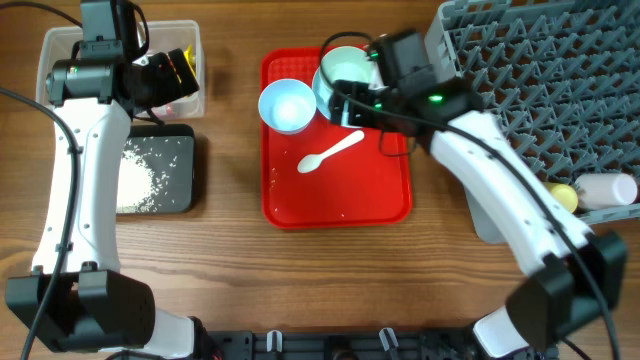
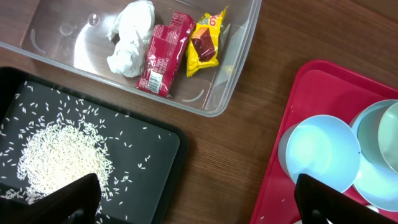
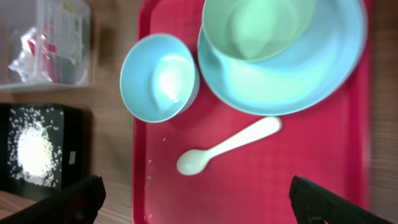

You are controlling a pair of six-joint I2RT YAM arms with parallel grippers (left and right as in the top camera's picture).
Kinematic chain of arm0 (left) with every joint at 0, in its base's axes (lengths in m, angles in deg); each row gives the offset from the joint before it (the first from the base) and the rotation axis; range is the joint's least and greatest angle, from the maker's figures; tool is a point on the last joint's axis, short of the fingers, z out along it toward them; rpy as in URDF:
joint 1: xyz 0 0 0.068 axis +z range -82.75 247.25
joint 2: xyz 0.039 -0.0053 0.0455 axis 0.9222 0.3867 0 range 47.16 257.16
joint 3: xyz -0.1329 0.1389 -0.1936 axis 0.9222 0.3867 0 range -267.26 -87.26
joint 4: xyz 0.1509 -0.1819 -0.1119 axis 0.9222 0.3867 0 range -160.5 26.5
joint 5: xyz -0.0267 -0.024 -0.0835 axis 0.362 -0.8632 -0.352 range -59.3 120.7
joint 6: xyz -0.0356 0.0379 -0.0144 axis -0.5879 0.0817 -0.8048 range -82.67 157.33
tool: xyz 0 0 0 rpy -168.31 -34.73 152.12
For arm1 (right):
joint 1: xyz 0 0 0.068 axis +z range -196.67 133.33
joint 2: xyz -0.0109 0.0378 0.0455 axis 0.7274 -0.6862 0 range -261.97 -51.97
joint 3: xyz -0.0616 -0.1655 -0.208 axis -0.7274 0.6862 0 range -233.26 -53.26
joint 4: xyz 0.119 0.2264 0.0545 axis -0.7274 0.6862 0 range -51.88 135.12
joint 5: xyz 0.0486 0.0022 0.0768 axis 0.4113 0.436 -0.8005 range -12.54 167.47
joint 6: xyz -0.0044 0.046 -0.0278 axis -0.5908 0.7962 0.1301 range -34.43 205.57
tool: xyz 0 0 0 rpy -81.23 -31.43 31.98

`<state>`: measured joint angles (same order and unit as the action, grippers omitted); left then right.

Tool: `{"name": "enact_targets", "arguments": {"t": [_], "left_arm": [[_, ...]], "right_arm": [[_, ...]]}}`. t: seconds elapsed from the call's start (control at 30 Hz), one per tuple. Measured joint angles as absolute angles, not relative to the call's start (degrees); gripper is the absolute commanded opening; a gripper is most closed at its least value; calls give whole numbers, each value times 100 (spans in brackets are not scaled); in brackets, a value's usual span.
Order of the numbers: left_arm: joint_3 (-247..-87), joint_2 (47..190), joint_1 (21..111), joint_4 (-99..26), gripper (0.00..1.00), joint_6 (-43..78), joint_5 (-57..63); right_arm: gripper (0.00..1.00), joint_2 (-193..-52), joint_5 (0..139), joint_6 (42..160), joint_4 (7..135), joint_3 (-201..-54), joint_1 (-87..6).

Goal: Sort waste into correct bins and load items into the dishwasher rack

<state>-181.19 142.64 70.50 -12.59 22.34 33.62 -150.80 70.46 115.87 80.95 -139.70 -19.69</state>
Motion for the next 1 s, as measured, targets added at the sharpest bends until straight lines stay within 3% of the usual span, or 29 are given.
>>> {"name": "enact_targets", "arguments": {"t": [0.1, 0.2, 0.53, 1.0], "left_arm": [[-18119, 14264, 7050, -1244, 100, 2234, 3362], [-18119, 14264, 7050, -1242, 100, 2234, 3360], [-18119, 14264, 7050, -1154, 100, 2234, 3360], [-18119, 14264, 7050, -1001, 100, 2234, 3362]], "right_arm": [[99, -15324, 6856, 11690, 7699, -13970, -1866], [88, -15475, 6644, 11836, 7467, -13970, -1842], [85, -16566, 6594, 13052, 7756, -13974, -1811], [79, -17080, 6908, 13438, 7837, -13972, -1411]]}}
